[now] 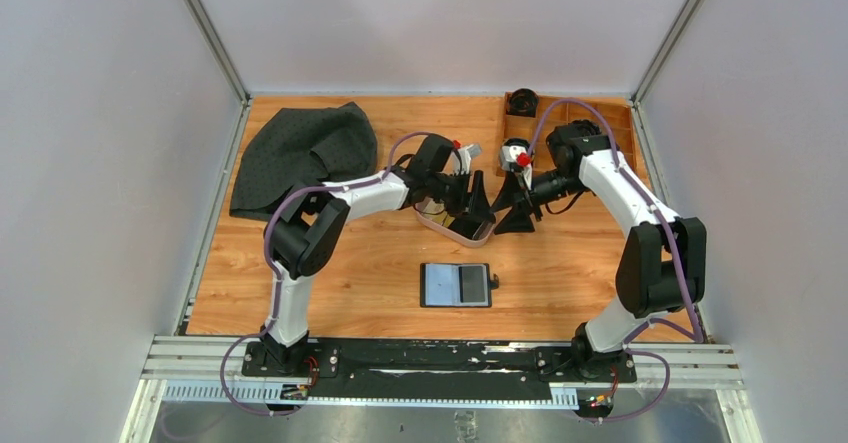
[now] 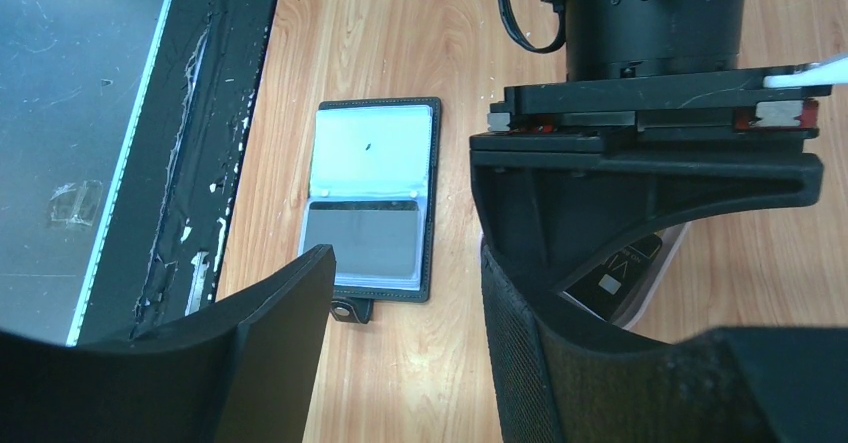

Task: Put the credit cards into the card holder
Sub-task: Pick up the credit card from the storage box.

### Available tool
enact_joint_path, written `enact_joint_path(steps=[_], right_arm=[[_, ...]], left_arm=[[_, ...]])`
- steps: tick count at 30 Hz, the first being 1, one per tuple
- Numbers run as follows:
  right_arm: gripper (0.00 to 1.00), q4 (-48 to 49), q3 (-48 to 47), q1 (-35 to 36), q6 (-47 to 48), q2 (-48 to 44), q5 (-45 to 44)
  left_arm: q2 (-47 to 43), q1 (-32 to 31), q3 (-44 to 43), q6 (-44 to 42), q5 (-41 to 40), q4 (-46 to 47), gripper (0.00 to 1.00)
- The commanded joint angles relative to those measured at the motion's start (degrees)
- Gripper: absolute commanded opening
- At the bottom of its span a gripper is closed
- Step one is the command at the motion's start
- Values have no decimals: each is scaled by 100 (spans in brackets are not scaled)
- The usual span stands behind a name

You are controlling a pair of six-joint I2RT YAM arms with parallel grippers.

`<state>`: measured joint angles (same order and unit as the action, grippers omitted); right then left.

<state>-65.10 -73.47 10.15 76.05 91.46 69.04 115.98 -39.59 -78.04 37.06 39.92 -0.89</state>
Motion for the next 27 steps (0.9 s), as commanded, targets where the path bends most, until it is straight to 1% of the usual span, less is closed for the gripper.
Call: enact_joint_path(steps=[1,2,6,8,12,14,16,18,23,27], right_arm=[[59,-217,-150,-119,14,4,83],[59,-214,-150,-126,15,9,91],[59,-233,-150,-135,32,12,111],[59,-248,-157,-136,41,17,110],[59,-265,-166,-133,50,21,110],[59,-271,-167,-136,62,28,110],[59,-275,-167,-144,66,28,110],[59,-283,-167,-145,69,31,119],[59,-301,-176,-146,79,14,119],[59,-318,-175,-154,85,13,136]], left_arm=[[-32,-48,74,45,-76,64,53],[-46,-48,72,8,-170,36,53],[38,-91,-245,-553,-711,-796,53],[54,-99,-279,-621,-812,-900,51],[72,-101,-309,-682,-868,-984,45],[73,-101,-325,-686,-881,-983,40],[64,-101,-347,-716,-941,-1040,34],[77,-110,-396,-768,-997,-1117,32],[149,-136,-505,-929,-1071,-1313,31],[209,-175,-592,-1043,-1179,-1452,27]])
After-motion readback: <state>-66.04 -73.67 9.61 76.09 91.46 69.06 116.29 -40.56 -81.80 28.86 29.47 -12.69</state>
